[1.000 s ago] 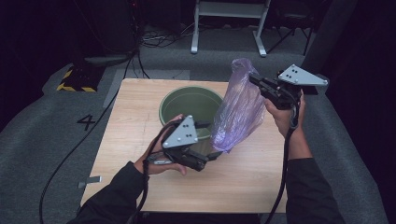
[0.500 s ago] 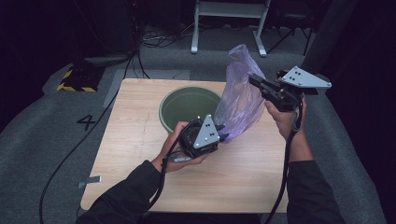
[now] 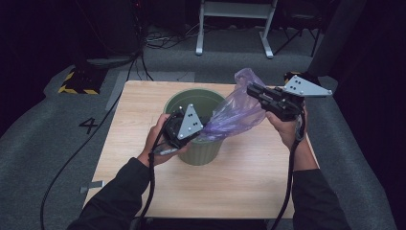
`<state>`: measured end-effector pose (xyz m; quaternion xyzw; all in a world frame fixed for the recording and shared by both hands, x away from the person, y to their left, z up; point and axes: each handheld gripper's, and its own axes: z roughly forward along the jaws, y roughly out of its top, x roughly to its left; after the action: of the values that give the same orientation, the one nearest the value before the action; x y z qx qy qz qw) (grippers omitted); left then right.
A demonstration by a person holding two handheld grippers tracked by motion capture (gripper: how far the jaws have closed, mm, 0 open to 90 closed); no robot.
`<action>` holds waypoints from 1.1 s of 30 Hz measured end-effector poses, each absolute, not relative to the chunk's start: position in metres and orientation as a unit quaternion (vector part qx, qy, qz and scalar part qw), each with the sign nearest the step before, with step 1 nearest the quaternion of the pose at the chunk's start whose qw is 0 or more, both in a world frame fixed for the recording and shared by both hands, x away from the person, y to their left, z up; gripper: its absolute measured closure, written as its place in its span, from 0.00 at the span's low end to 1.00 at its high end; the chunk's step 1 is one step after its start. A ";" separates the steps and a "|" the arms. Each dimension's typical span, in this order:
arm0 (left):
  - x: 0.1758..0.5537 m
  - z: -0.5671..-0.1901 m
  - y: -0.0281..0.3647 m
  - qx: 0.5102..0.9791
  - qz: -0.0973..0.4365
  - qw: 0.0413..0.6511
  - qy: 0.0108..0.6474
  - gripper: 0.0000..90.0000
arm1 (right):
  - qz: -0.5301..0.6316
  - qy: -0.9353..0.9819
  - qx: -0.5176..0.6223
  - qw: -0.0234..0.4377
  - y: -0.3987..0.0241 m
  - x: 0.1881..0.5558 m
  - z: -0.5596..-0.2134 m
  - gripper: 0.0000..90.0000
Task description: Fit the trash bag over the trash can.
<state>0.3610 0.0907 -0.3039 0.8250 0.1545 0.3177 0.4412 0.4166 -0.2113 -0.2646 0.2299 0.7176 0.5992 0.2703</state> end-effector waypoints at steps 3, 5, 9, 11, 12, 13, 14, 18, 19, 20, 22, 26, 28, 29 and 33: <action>0.367 -0.307 0.101 0.823 0.324 0.437 0.163 1.00 | 0.595 0.724 0.234 0.260 -0.211 0.417 -0.272 0.73; 0.369 -0.310 0.104 0.825 0.338 0.424 0.161 1.00 | 0.594 0.726 0.240 0.250 -0.212 0.418 -0.277 0.59; 0.375 -0.315 0.115 0.827 0.337 0.417 0.166 1.00 | 0.594 0.730 0.242 0.236 -0.218 0.418 -0.287 0.42; 0.378 -0.316 0.119 0.827 0.333 0.419 0.170 1.00 | 0.598 0.727 0.241 0.234 -0.220 0.416 -0.291 0.34; 0.380 -0.317 0.121 0.827 0.332 0.420 0.172 1.00 | 0.599 0.728 0.237 0.232 -0.222 0.414 -0.292 0.33; 0.382 -0.318 0.122 0.826 0.332 0.420 0.175 1.00 | 0.599 0.731 0.229 0.230 -0.222 0.412 -0.294 0.31; 0.384 -0.318 0.124 0.826 0.331 0.419 0.180 1.00 | 0.598 0.734 0.225 0.230 -0.223 0.411 -0.296 0.30; 0.391 -0.321 0.130 0.826 0.324 0.421 0.186 1.00 | 0.582 0.749 0.213 0.234 -0.226 0.407 -0.307 0.24; 0.393 -0.321 0.131 0.827 0.320 0.423 0.186 1.00 | 0.576 0.755 0.212 0.231 -0.226 0.407 -0.311 0.23; 0.394 -0.322 0.132 0.827 0.316 0.426 0.189 1.00 | 0.571 0.761 0.208 0.225 -0.227 0.408 -0.317 0.23; 0.395 -0.323 0.132 0.827 0.313 0.426 0.189 1.00 | 0.563 0.768 0.211 0.221 -0.227 0.409 -0.326 0.22; 0.394 -0.322 0.131 0.826 0.306 0.438 0.182 1.00 | 0.546 0.780 0.211 0.222 -0.225 0.412 -0.338 0.28; 0.393 -0.321 0.131 0.820 0.305 0.448 0.181 1.00 | 0.542 0.783 0.204 0.226 -0.223 0.412 -0.342 0.43; 0.393 -0.321 0.131 0.817 0.305 0.453 0.185 0.96 | 0.536 0.784 0.208 0.234 -0.220 0.413 -0.342 0.48; 0.392 -0.318 0.135 0.805 0.298 0.473 0.200 0.77 | 0.526 0.789 0.200 0.247 -0.211 0.412 -0.345 0.79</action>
<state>0.3924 0.1348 -0.3180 0.8049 0.1997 0.2979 0.4727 0.4123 -0.2114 -0.3448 0.1996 0.7892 0.5258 0.2467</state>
